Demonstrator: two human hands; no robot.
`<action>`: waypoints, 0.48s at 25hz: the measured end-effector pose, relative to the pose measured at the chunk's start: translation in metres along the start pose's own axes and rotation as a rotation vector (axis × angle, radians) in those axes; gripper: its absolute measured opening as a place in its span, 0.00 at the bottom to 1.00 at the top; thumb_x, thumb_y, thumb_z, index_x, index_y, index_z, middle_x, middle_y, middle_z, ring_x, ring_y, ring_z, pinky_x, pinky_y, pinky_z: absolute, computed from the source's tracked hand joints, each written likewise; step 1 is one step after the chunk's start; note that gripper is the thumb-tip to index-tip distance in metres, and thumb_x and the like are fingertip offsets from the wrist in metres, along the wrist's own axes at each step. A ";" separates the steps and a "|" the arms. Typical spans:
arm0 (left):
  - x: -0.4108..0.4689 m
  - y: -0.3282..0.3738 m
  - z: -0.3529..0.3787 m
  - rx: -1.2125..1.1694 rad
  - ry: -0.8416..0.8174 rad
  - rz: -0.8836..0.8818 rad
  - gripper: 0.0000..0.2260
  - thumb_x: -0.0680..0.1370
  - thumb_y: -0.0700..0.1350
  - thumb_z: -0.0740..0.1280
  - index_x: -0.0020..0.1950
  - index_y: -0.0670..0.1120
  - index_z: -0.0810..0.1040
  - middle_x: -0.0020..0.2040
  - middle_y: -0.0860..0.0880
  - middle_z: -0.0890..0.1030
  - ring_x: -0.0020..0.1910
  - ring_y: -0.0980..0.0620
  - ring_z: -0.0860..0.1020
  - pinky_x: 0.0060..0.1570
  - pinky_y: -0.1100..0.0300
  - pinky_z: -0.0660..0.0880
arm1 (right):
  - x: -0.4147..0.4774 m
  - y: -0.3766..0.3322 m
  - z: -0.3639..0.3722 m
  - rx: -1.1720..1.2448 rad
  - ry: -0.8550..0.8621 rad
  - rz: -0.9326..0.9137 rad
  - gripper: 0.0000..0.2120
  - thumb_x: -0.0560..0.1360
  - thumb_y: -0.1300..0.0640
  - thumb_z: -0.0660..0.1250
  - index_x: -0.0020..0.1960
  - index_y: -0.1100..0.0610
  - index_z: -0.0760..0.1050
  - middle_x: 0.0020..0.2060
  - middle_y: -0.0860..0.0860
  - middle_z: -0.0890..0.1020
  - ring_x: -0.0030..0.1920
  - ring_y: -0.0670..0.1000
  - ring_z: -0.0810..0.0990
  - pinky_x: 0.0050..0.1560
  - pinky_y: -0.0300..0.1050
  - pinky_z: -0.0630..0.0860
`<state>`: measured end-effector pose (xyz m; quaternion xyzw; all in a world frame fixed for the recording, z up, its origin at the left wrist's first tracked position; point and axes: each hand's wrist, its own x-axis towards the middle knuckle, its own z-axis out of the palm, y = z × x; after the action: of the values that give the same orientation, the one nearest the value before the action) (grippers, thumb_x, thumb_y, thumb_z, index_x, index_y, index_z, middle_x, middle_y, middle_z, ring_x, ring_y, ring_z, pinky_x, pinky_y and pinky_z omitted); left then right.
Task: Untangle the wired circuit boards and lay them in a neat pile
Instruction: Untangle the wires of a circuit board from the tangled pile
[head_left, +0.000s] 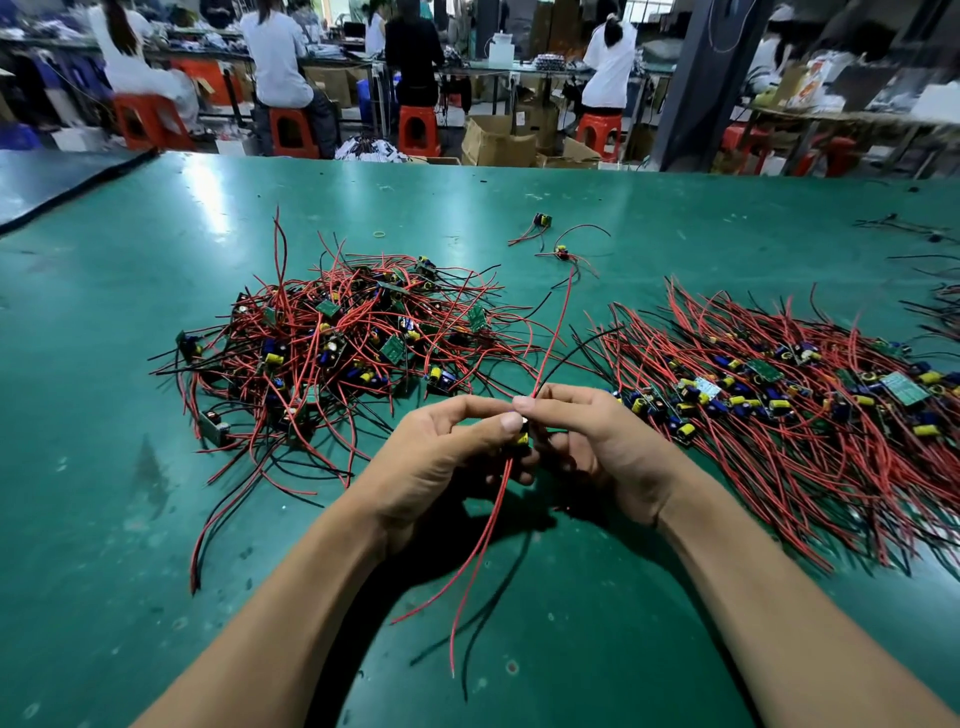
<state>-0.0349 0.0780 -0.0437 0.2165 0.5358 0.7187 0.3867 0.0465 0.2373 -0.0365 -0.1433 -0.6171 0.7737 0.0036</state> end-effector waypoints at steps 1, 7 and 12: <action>0.000 0.000 0.001 0.014 0.005 0.002 0.18 0.68 0.45 0.74 0.55 0.39 0.79 0.40 0.41 0.84 0.37 0.44 0.83 0.45 0.52 0.74 | 0.001 0.000 -0.002 -0.012 0.030 -0.007 0.10 0.66 0.50 0.78 0.40 0.52 0.79 0.32 0.55 0.69 0.36 0.53 0.68 0.36 0.45 0.64; -0.001 0.001 0.006 0.075 -0.022 -0.021 0.11 0.72 0.42 0.71 0.51 0.39 0.78 0.40 0.41 0.84 0.36 0.48 0.83 0.37 0.61 0.73 | 0.002 -0.001 -0.006 -0.143 0.034 -0.119 0.13 0.70 0.47 0.73 0.47 0.55 0.85 0.42 0.60 0.74 0.44 0.58 0.67 0.38 0.44 0.68; -0.003 0.001 0.007 0.082 -0.069 -0.036 0.11 0.76 0.39 0.68 0.56 0.33 0.79 0.42 0.43 0.84 0.41 0.47 0.84 0.42 0.59 0.73 | 0.003 -0.001 -0.005 -0.183 0.025 -0.127 0.16 0.74 0.45 0.68 0.53 0.55 0.85 0.37 0.56 0.72 0.33 0.53 0.68 0.35 0.43 0.61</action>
<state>-0.0282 0.0802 -0.0400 0.2472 0.5548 0.6812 0.4087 0.0448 0.2423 -0.0375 -0.1130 -0.6930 0.7105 0.0471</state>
